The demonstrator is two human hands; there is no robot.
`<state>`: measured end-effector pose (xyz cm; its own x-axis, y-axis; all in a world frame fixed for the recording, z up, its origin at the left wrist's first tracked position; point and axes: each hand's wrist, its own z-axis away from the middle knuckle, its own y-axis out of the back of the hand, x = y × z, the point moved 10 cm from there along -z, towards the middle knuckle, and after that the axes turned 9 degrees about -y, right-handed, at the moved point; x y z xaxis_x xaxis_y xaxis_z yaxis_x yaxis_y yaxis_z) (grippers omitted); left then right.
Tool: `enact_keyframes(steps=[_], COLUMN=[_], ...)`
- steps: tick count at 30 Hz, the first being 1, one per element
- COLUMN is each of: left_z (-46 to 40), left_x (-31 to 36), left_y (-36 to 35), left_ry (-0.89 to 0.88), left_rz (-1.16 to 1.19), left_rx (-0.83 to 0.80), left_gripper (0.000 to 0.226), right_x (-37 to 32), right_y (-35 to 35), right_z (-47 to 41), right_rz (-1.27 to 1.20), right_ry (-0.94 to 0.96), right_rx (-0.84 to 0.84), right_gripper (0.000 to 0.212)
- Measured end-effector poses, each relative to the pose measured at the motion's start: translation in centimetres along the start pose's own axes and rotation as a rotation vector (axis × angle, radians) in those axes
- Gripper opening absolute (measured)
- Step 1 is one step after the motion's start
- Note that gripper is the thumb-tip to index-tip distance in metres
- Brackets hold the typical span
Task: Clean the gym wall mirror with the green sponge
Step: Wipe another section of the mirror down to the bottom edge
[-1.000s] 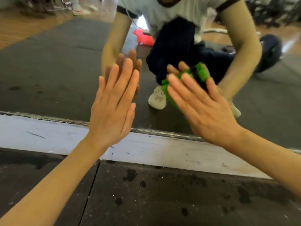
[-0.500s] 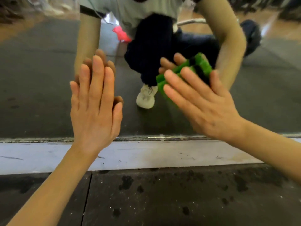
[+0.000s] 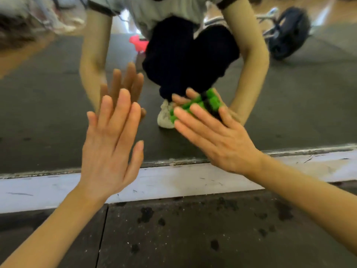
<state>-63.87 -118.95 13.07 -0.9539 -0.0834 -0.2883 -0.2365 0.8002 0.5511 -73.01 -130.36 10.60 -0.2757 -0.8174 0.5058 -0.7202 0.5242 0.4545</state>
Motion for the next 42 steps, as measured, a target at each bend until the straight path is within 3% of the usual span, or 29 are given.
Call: enact_keyframes(steps=[4, 6, 8, 11, 13, 18, 23, 27, 30, 33, 36, 40, 42], left_z=[-3.3, -5.1, -6.6, -7.8, -7.8, -7.9, -8.7, -9.9, -9.9, -9.6, -9.3, -9.7, -9.6], left_x=[1.7, 2.1, 2.8, 3.1, 3.0, 3.0, 4.6, 5.3, 5.4, 5.7, 5.5, 5.7, 6.1], left_y=[-0.7, -1.1, -1.7, -2.8, -2.9, -2.8, -3.0, -4.5, -4.5, -4.7, -4.9, -4.9, -4.7], left_ry=[-0.067, -0.136, -0.210, -0.250, -0.238, -0.203, -0.377, -0.478, -0.511, -0.529, -0.530, -0.526, -0.557], left_rz=[-0.026, -0.038, -0.057, -0.164, -0.208, -0.202, -0.140, -0.152, -0.211, -0.275, -0.297, -0.299, -0.290], left_rx=[-0.023, -0.038, -0.060, -0.138, -0.162, -0.241, -0.311, -0.360, -0.337, -0.322, -0.321, -0.349, -0.332], left_gripper=[0.071, 0.070, 0.069, 0.062, 0.064, 0.075, 0.061, 0.056, 0.062, 0.060, 0.057, 0.057, 0.057], right_x=[3.0, 0.3, -2.7, -3.1, -0.5, 7.3, 3.0, -3.3, -1.4, 5.0, 5.7, -3.4, -3.7], right_y=[1.7, -0.3, -2.4, -3.3, -1.4, 2.4, 0.7, -1.8, -1.6, -0.1, -0.1, -2.1, -2.3], right_z=[-2.1, 1.2, 5.4, 6.9, 4.7, 0.1, 2.0, 3.2, 3.6, 5.3, 5.4, 2.1, 2.1], right_rz=[-0.110, -0.064, -0.025, -0.061, -0.097, -0.340, -0.413, -0.386, -0.430, -0.525, -0.520, -0.444, -0.434], right_ry=[-0.257, -0.190, -0.079, -0.081, -0.220, -0.771, -0.988, -1.029, -1.058, -1.295, -1.475, -1.437, -1.330], right_rx=[0.130, 0.062, -0.056, -0.138, -0.013, 0.312, 0.382, 0.257, 0.291, 0.495, 0.620, 0.451, 0.430], right_gripper=[0.067, 0.075, 0.068, 0.060, 0.060, 0.055, 0.074, 0.088, 0.076, 0.058, 0.056, 0.054, 0.054])
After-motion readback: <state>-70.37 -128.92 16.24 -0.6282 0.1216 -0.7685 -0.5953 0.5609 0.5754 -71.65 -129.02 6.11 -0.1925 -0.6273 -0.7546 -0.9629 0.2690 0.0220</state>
